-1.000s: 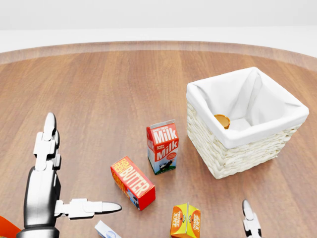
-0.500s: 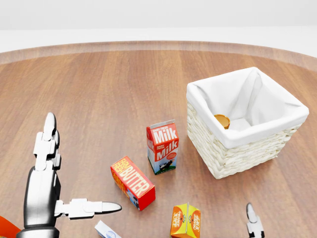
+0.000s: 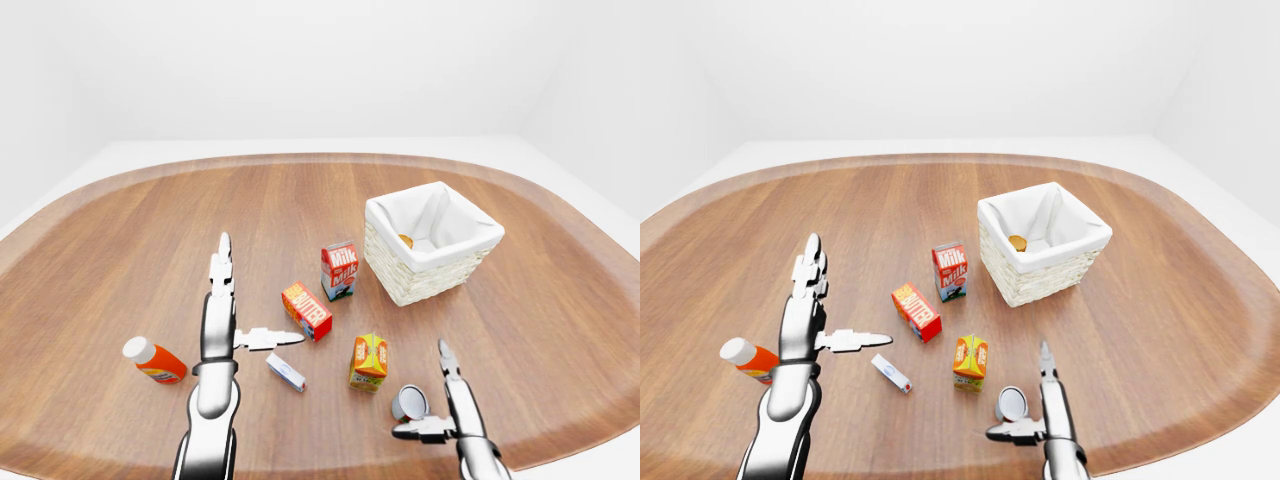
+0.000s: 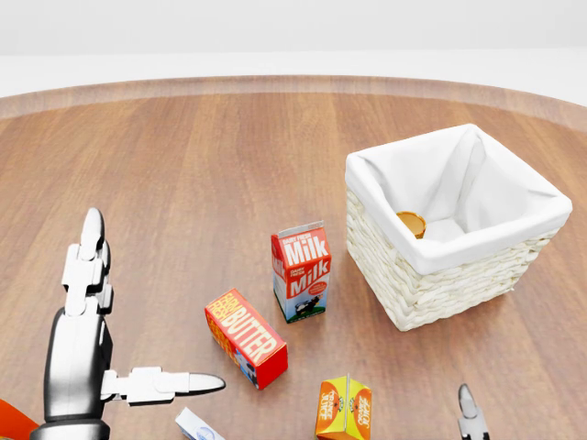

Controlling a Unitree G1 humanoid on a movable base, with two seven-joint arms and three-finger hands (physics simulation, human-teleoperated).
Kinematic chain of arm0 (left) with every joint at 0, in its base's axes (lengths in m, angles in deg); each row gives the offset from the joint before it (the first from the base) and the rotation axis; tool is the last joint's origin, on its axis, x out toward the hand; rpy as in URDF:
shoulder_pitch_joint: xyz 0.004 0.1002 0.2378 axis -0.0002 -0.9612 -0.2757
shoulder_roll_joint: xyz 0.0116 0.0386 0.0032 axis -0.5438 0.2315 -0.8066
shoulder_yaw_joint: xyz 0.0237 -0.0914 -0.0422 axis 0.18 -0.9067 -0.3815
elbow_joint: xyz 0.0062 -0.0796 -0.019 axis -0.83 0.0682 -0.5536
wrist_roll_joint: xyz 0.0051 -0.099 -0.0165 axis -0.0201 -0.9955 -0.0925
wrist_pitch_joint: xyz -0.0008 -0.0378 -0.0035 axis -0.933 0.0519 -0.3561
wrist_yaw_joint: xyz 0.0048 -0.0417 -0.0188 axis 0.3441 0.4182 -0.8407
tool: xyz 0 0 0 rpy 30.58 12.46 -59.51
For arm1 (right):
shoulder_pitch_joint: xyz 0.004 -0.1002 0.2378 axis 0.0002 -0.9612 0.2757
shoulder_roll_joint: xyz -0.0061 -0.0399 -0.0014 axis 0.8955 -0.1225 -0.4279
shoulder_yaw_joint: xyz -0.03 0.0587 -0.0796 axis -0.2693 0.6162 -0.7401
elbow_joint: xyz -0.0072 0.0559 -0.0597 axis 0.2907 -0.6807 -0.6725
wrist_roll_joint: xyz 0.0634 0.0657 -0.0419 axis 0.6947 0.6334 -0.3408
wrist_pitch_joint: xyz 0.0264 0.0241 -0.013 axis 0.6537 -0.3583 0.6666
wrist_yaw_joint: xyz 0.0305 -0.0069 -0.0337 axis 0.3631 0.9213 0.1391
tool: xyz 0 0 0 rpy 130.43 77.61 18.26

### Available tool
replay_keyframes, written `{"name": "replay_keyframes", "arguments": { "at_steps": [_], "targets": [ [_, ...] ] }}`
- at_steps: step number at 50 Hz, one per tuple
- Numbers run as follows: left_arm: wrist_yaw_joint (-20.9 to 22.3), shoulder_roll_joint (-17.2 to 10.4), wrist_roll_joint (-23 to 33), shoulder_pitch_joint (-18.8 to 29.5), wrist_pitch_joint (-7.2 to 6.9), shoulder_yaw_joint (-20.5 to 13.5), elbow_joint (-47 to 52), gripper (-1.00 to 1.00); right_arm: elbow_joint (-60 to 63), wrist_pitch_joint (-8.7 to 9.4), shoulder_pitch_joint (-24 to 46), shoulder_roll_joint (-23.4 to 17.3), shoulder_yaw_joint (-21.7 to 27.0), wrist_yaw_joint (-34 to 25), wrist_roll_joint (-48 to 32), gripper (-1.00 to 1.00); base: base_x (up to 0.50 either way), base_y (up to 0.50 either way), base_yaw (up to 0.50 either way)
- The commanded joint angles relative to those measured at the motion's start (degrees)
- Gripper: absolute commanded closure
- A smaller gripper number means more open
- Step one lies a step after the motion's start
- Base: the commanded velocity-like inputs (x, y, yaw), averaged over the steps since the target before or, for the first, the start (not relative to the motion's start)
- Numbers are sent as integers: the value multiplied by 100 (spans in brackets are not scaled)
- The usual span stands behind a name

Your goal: Pick up the alphabet soup and the tomato sauce, and put them in the basket.

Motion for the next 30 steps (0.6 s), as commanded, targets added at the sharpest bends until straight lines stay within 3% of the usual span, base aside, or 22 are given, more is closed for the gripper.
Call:
{"name": "replay_keyframes", "arguments": {
  "at_steps": [1, 30],
  "targets": [
    [-21, 5, -39, -24, 0, -33, 63, -100, -33, 0, 112, -30, 45, 106, -39, -100, 0, 0, 0],
    [-21, 5, -39, -24, 0, -33, 64, -100, -210, 0, 56, -54, -130, 314, -319, -100, 0, 0, 0]
  ]
}}
